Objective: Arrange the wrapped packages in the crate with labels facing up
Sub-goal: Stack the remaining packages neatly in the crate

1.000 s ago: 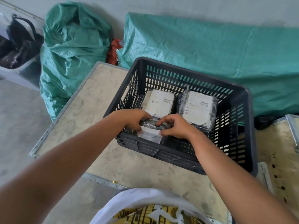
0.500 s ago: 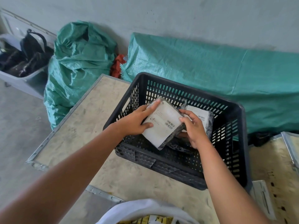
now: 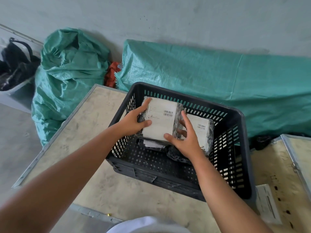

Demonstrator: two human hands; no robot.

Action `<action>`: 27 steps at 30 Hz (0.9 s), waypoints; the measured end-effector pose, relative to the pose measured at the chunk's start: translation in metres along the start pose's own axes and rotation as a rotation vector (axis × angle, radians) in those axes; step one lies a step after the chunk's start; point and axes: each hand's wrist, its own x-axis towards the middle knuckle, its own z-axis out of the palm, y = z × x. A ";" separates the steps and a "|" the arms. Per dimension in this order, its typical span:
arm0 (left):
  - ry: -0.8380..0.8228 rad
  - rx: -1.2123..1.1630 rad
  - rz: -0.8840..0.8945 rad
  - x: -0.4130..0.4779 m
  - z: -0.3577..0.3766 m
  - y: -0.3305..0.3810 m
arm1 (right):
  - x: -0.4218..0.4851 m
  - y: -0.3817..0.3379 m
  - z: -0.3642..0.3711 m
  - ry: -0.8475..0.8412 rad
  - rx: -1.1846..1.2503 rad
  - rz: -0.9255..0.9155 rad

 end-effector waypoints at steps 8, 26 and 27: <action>0.029 0.091 -0.130 0.038 0.016 -0.008 | 0.054 -0.011 0.024 -0.033 -0.315 0.096; -0.235 0.476 -0.085 0.051 0.036 -0.044 | 0.059 0.016 0.042 -0.226 -0.724 0.141; -0.232 0.479 -0.084 0.051 0.036 -0.044 | 0.059 0.016 0.042 -0.222 -0.727 0.143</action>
